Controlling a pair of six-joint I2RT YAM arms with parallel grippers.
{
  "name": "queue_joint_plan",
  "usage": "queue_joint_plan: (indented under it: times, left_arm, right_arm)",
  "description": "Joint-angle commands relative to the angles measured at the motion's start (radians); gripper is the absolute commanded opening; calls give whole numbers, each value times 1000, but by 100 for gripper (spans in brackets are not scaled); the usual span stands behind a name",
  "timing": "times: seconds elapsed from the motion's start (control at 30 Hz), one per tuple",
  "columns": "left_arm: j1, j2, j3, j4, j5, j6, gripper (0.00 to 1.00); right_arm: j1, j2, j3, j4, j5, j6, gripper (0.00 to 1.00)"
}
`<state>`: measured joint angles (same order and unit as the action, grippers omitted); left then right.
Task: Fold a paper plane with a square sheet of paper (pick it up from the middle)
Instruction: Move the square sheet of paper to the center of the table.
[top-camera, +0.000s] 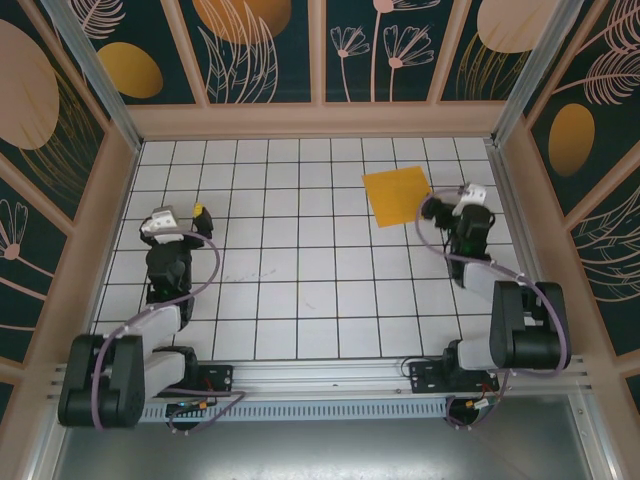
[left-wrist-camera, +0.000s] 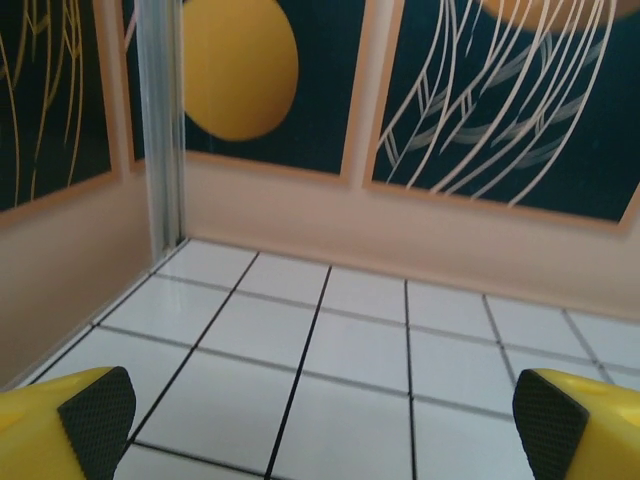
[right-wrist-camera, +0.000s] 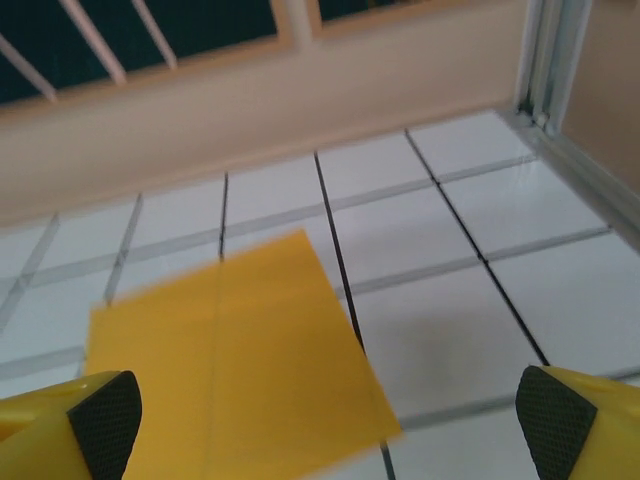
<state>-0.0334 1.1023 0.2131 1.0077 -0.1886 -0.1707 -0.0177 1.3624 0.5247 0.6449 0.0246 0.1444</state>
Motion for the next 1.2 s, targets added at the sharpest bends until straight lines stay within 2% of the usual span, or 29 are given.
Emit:
queue_joint_plan:
  times: [0.0, 0.03, 0.07, 0.1, 0.13, 0.17, 0.27, 0.33, 0.4, 0.47, 0.53, 0.77, 0.93, 1.07, 1.17]
  left_arm:
    - [6, -100, 107, -286, -34, -234, 99]
    - [6, -117, 149, -409, -70, -335, 99]
    - [6, -124, 196, -544, -105, -452, 99]
    - [6, -124, 227, -644, -117, -539, 99]
    - [6, -119, 251, -718, -77, -568, 99]
    - [6, -110, 261, -739, 12, -541, 99]
    - [6, -85, 222, -680, 224, -631, 99]
    - [4, -82, 148, -532, 353, -702, 99]
    - [-4, -77, 89, -424, 425, -767, 99]
    - [-27, -65, 90, -431, 455, -758, 99]
    - [-65, -54, 107, -466, 459, -716, 99]
    - [-201, 18, 144, -465, 445, -685, 99]
    - [-230, 20, 154, -495, 420, -662, 99]
    - [-233, -12, 138, -508, 407, -660, 99]
    - [-236, -34, 130, -516, 393, -661, 99]
  right_arm:
    - [-5, -49, 177, -492, 42, 322, 99]
    - [-5, -33, 230, -591, 25, 354, 99]
    - [-6, -15, 261, -642, -40, 344, 99]
    - [-4, -1, 270, -647, -138, 323, 94]
    - [-1, 12, 272, -641, -262, 313, 88]
    - [8, 15, 269, -631, -333, 319, 86]
    - [85, 10, 258, -635, -329, 337, 88]
    - [121, 50, 272, -657, -351, 337, 85]
    - [163, 98, 289, -690, -312, 343, 83]
    - [204, 150, 309, -681, -331, 329, 82]
    - [223, 216, 356, -695, -283, 338, 81]
    - [222, 484, 624, -766, -247, 322, 79]
    - [223, 638, 747, -805, -265, 335, 77]
    - [232, 665, 709, -788, -274, 390, 76]
    - [255, 640, 636, -795, -229, 490, 76]
